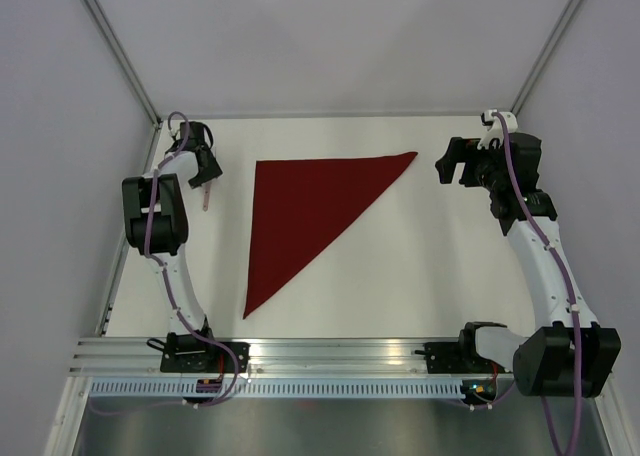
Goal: Fold the napkin, place the utensils inside, and roll it up
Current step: Pick up the knife at the center of the board, then place the knife on the napkin.
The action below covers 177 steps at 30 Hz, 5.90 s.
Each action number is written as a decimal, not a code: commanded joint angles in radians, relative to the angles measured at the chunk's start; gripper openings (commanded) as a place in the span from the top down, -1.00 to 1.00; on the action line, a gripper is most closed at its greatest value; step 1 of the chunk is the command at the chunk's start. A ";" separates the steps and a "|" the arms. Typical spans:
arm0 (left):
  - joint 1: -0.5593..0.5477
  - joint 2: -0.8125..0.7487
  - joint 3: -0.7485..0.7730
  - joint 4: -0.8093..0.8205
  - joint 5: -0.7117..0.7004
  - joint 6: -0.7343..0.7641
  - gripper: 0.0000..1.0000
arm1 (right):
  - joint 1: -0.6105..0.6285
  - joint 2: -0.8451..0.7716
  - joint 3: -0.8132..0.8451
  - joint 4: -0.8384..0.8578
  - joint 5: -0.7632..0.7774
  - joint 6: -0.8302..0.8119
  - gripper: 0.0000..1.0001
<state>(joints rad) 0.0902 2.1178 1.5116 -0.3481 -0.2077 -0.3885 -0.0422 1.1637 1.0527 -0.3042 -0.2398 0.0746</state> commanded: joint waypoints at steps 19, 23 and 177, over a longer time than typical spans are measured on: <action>0.003 0.094 0.142 -0.181 0.022 -0.010 0.40 | 0.007 0.030 0.000 0.005 -0.027 0.011 -0.96; 0.003 0.093 0.133 -0.192 0.033 -0.018 0.53 | 0.005 0.033 -0.002 0.005 -0.029 0.013 -0.96; -0.788 -0.211 -0.025 -0.008 0.259 0.346 0.17 | 0.007 0.087 -0.004 0.010 -0.002 -0.009 -0.96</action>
<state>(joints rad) -0.6933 2.0075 1.4834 -0.3862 0.0788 0.0113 -0.0410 1.2438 1.0409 -0.3065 -0.2295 0.0635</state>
